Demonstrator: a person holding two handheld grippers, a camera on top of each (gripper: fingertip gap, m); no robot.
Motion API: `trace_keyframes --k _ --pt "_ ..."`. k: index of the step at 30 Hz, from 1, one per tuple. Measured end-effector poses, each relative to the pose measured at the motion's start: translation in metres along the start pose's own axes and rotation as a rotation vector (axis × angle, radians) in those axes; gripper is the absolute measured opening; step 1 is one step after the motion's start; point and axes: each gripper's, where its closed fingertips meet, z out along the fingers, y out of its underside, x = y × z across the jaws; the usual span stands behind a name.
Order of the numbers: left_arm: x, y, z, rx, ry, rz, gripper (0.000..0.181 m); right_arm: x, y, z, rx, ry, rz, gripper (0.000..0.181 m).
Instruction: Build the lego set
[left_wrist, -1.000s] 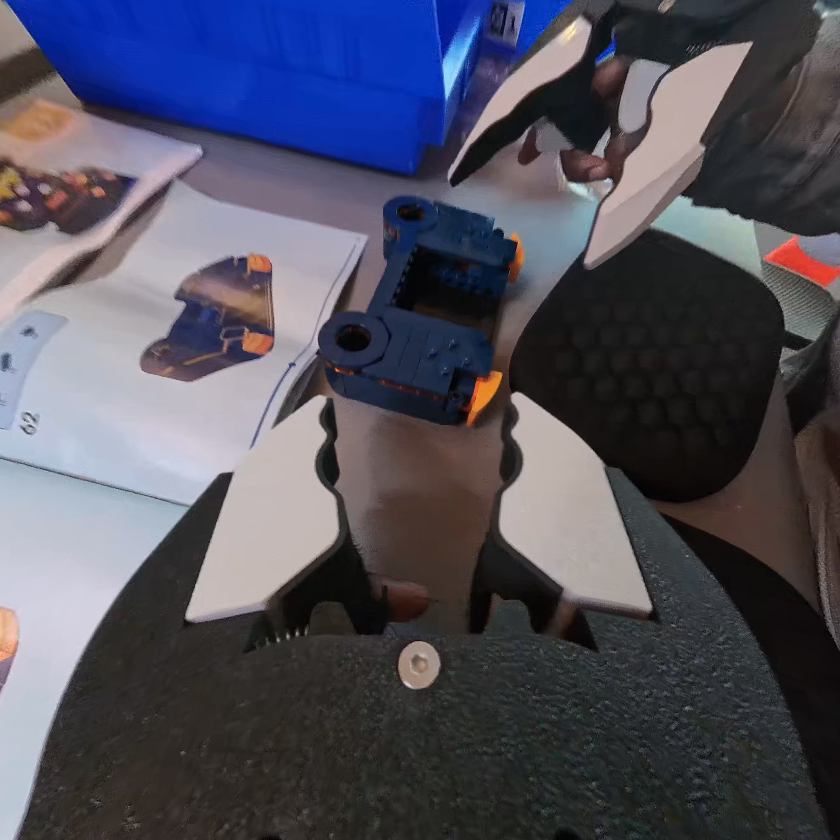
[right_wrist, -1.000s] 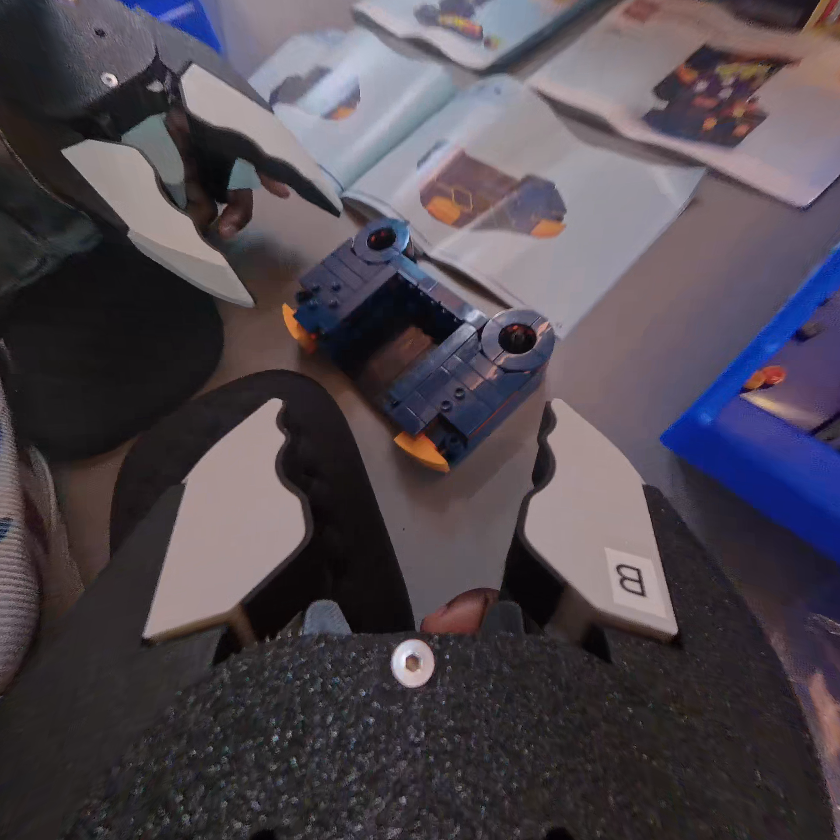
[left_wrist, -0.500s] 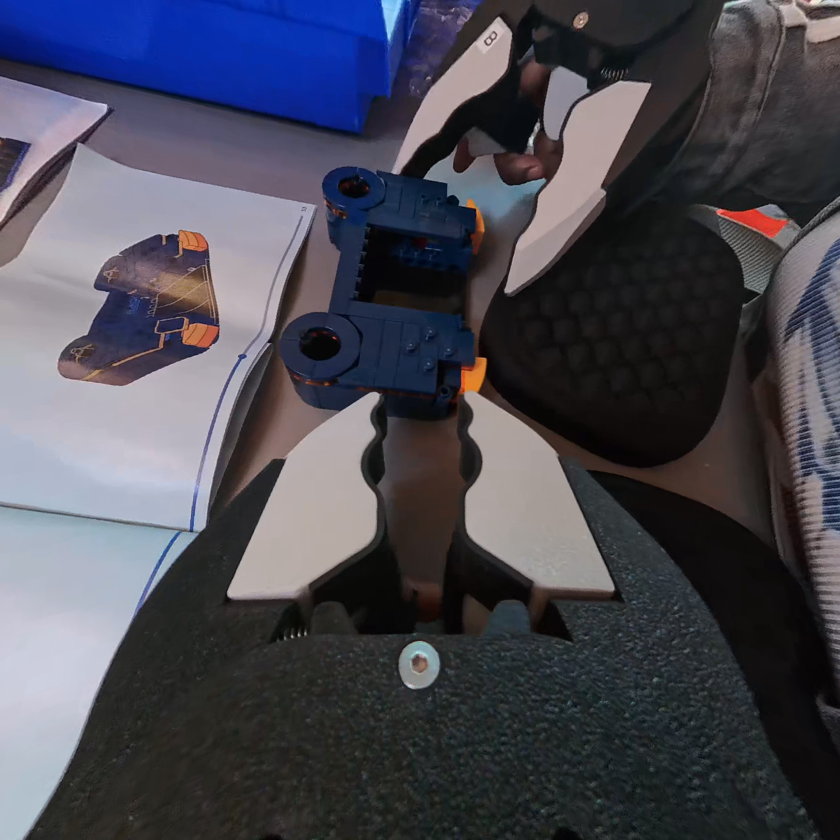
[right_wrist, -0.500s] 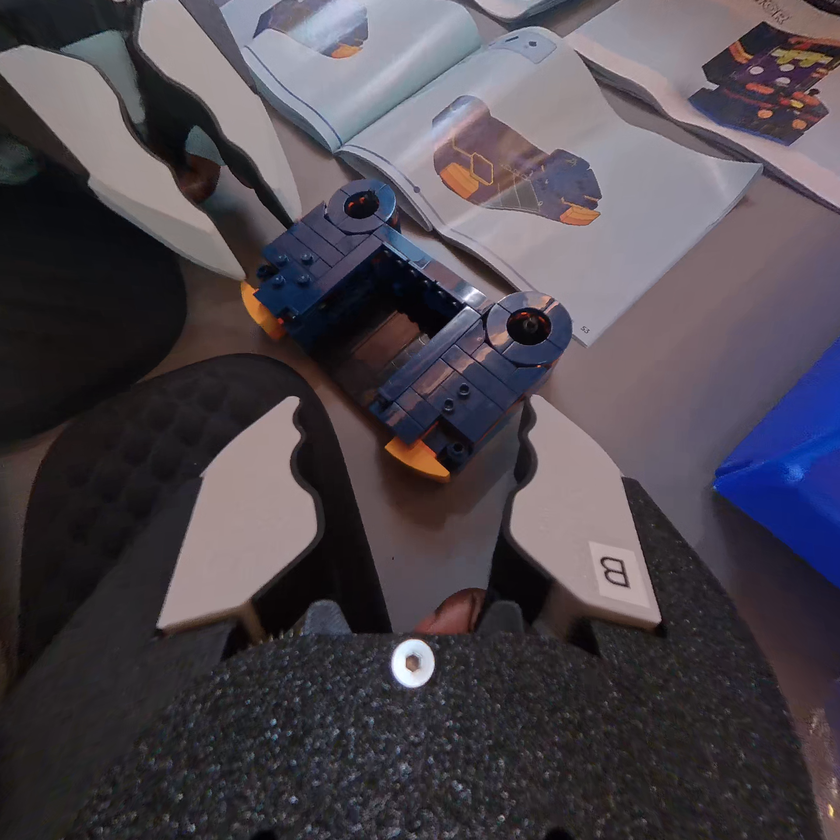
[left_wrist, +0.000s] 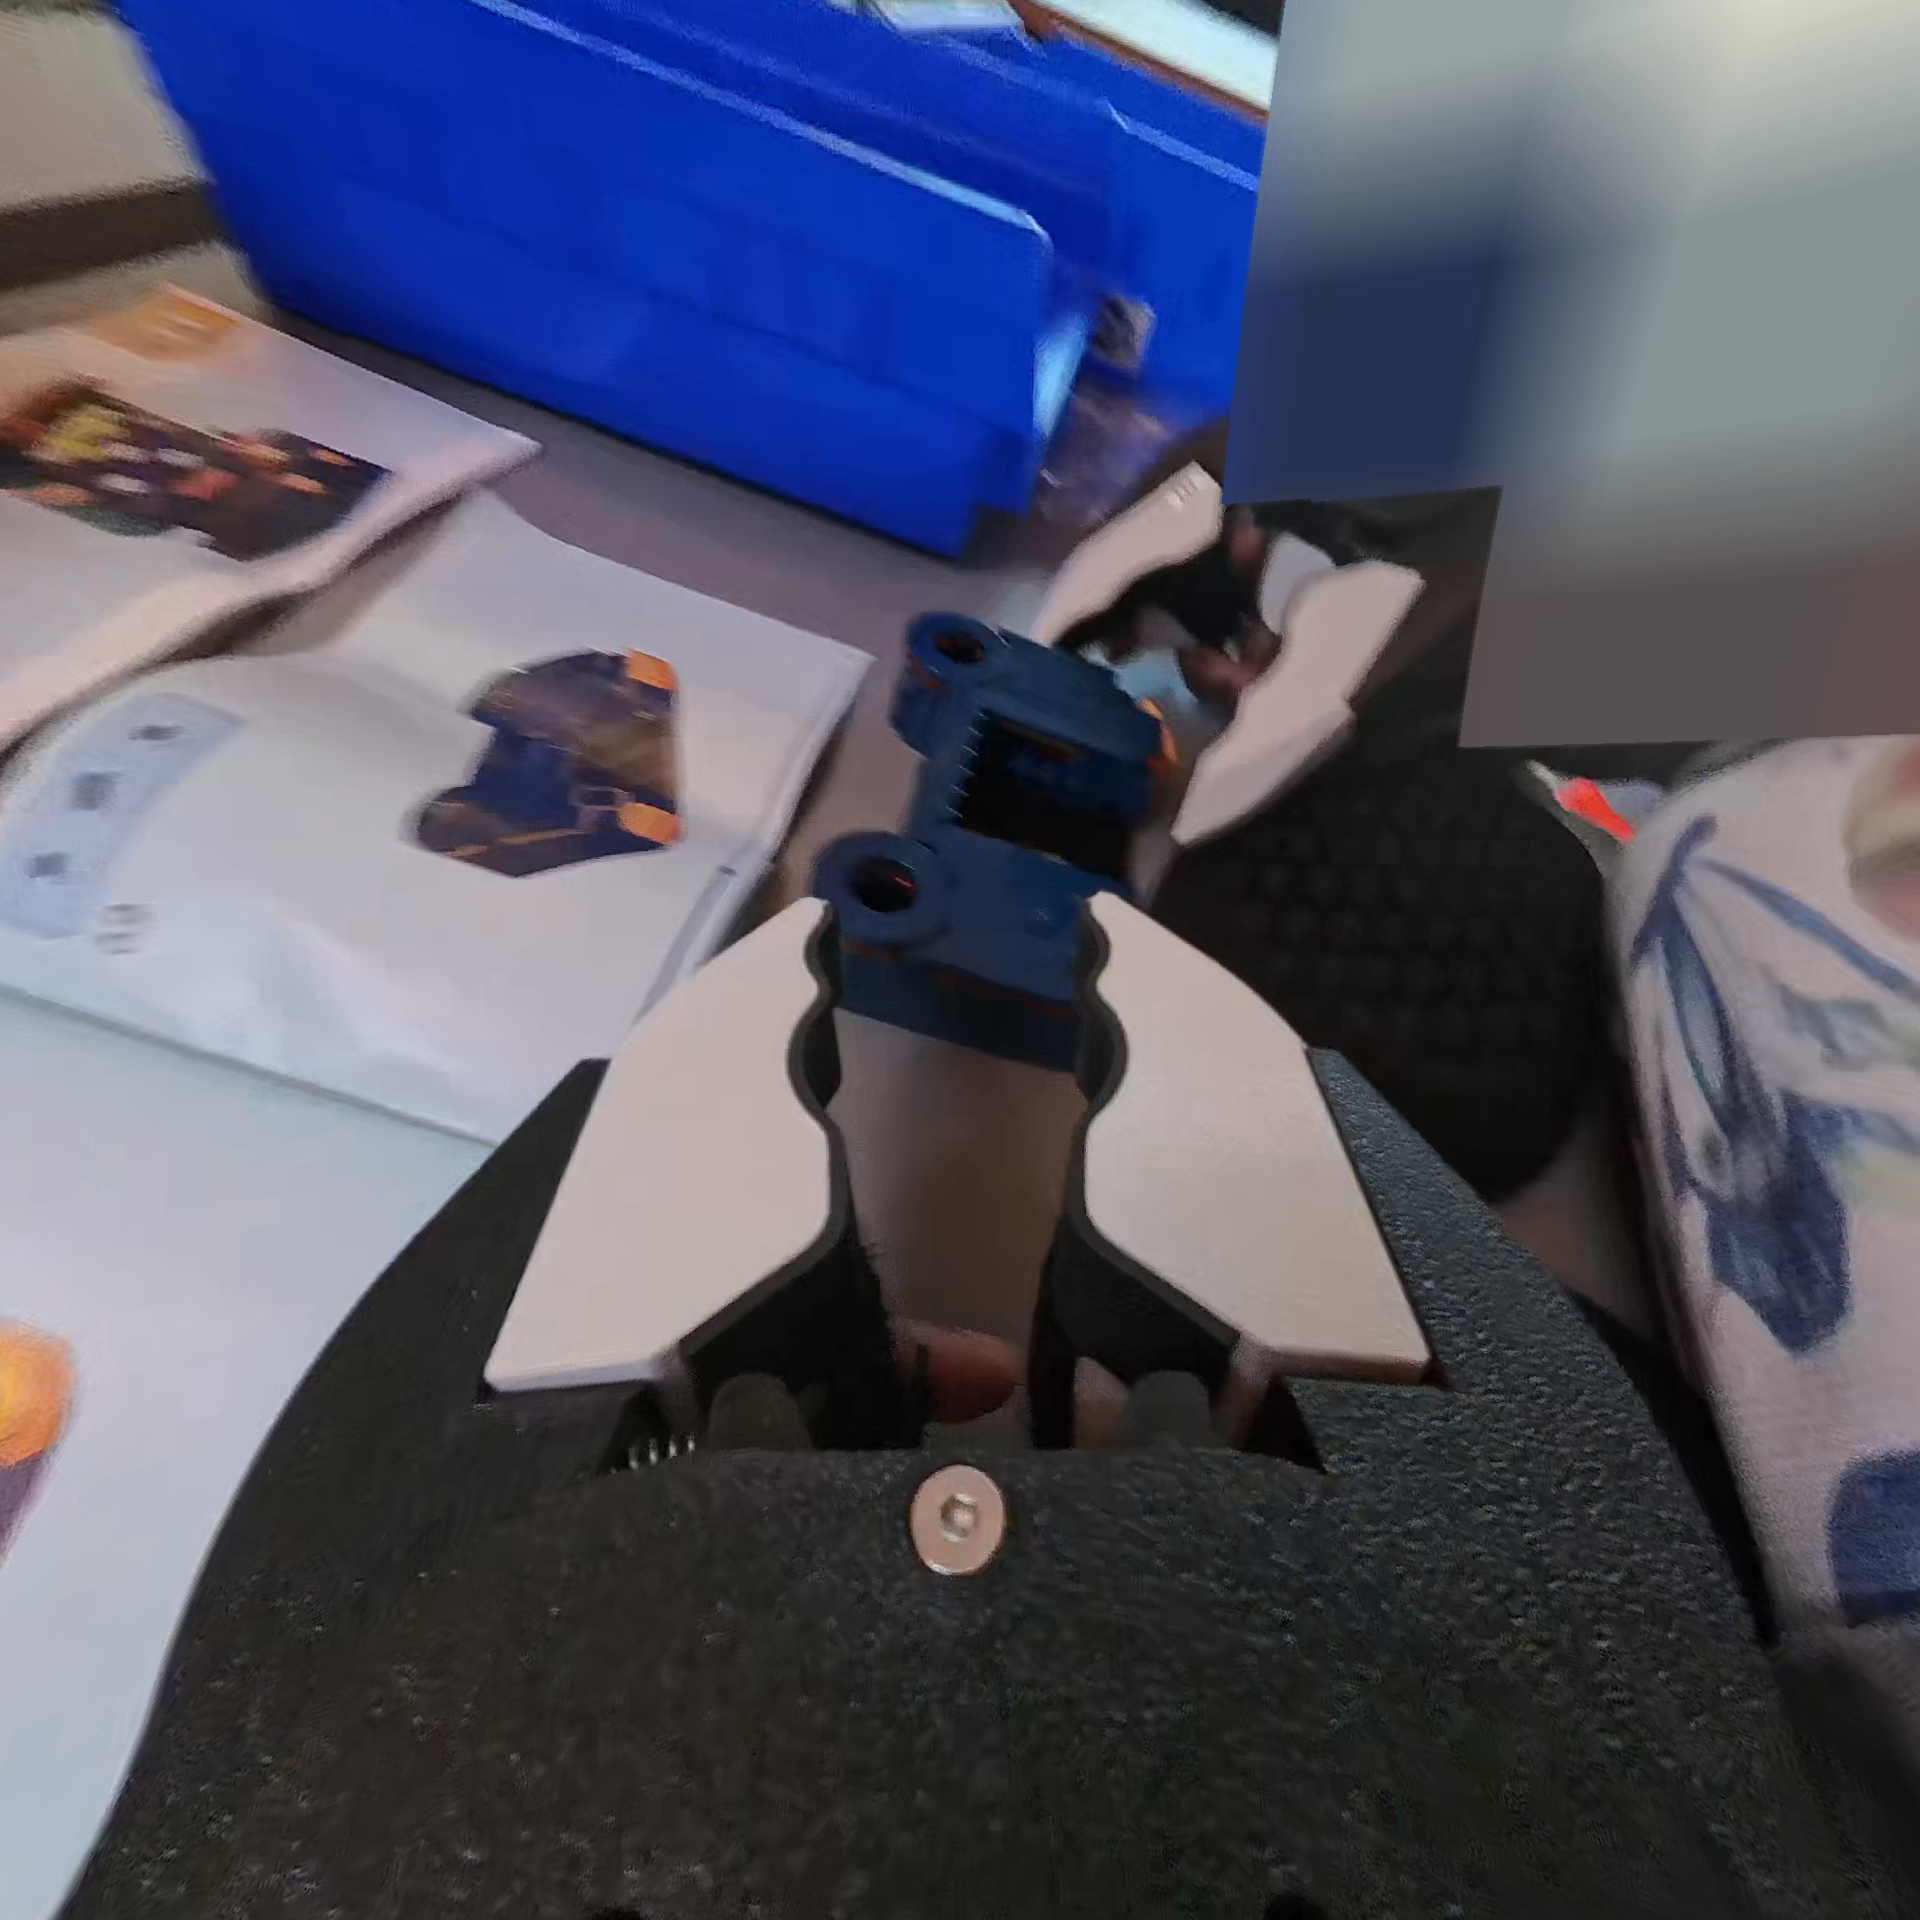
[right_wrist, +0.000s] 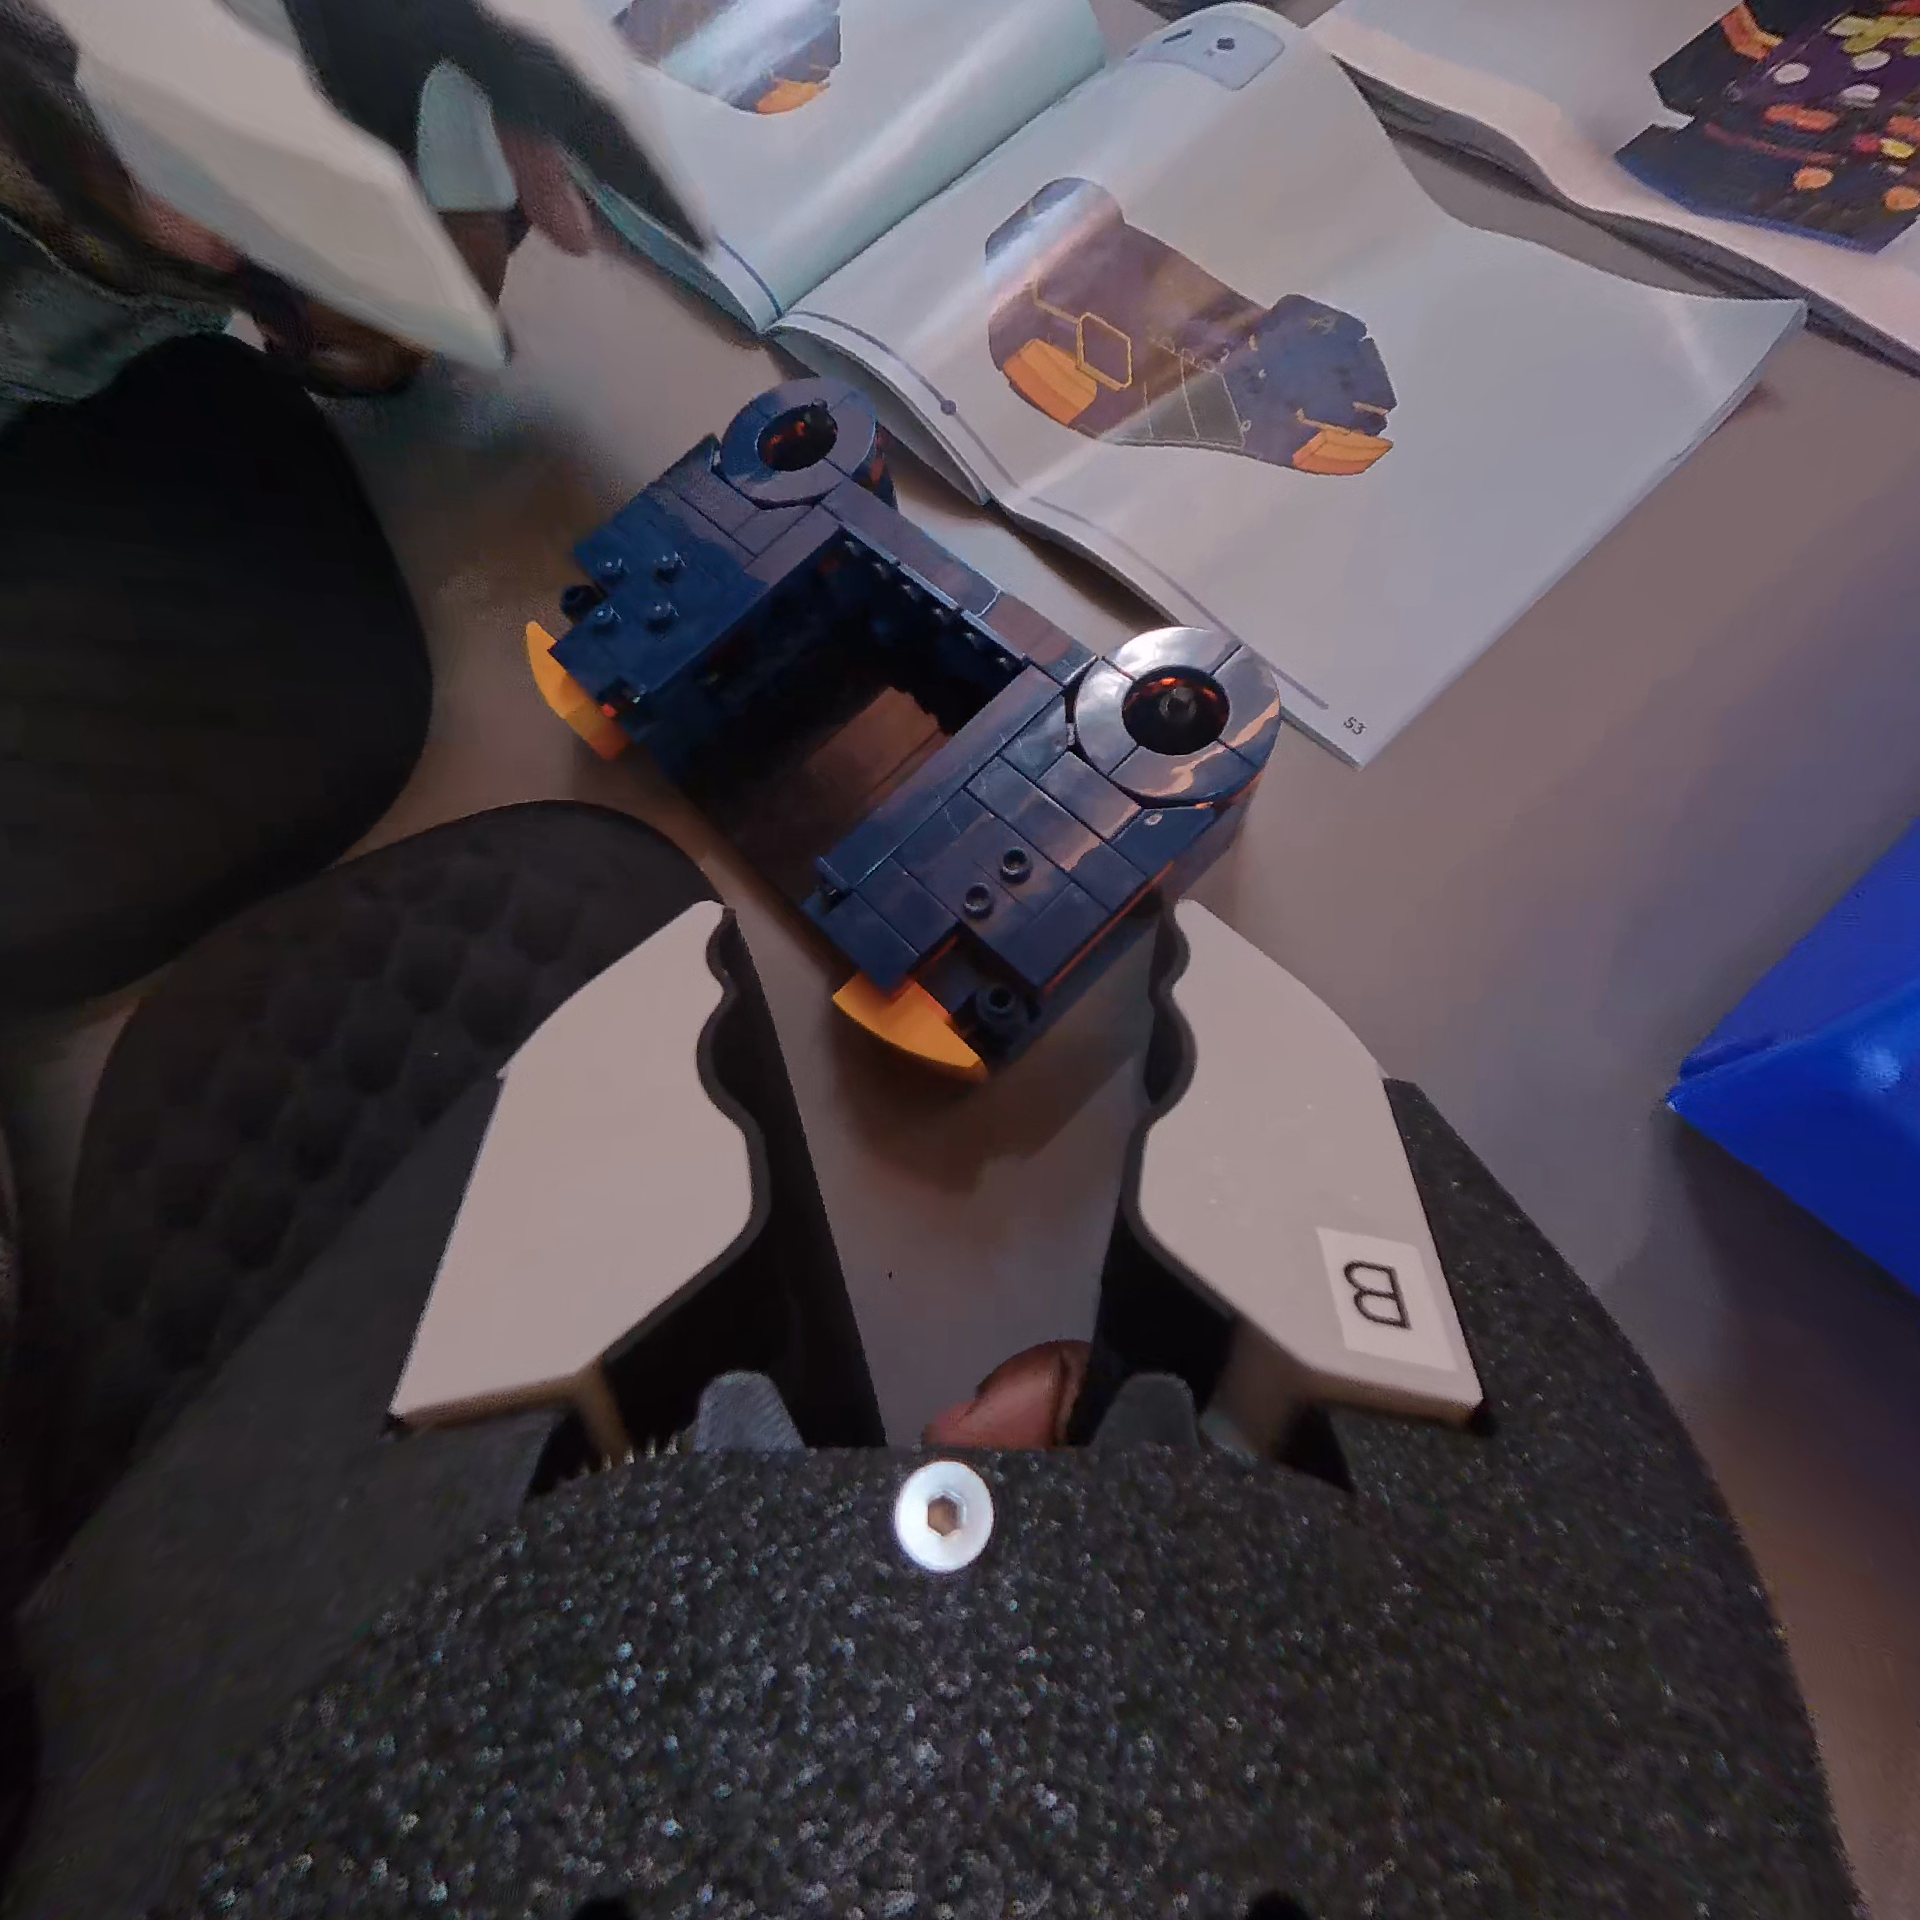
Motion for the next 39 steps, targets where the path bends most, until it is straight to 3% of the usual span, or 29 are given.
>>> trace_keyframes --k 3,7,10,13,16,25,35,39 --pt "-0.030 -0.018 -0.008 0.074 -0.176 0.009 0.045 -0.001 -0.001 0.000 0.005 -0.016 0.008 0.077" --pt "-0.058 -0.023 -0.001 -0.060 -0.336 0.200 0.044 -0.001 -0.001 0.000 0.005 -0.015 0.009 0.076" --pt "-0.077 -0.024 0.016 -0.141 -0.419 0.238 0.052 0.002 -0.001 0.000 0.005 0.007 0.017 0.070" --pt "-0.091 -0.015 0.033 -0.177 -0.441 0.184 0.057 0.002 -0.001 0.000 0.006 0.016 0.010 0.070" --pt "-0.099 0.005 0.031 -0.241 -0.450 0.147 0.064 0.004 -0.003 -0.002 0.028 0.029 0.009 0.070" --pt "-0.103 0.011 0.027 -0.268 -0.444 0.113 0.058 0.000 -0.014 -0.011 0.125 0.061 -0.068 0.068" --pt "-0.105 0.009 0.025 -0.250 -0.448 0.078 0.030 -0.004 -0.030 -0.030 0.294 0.095 -0.134 0.060" --pt "-0.103 0.002 0.022 -0.191 -0.426 0.059 0.041 -0.001 -0.048 -0.033 0.381 0.060 -0.044 0.078"
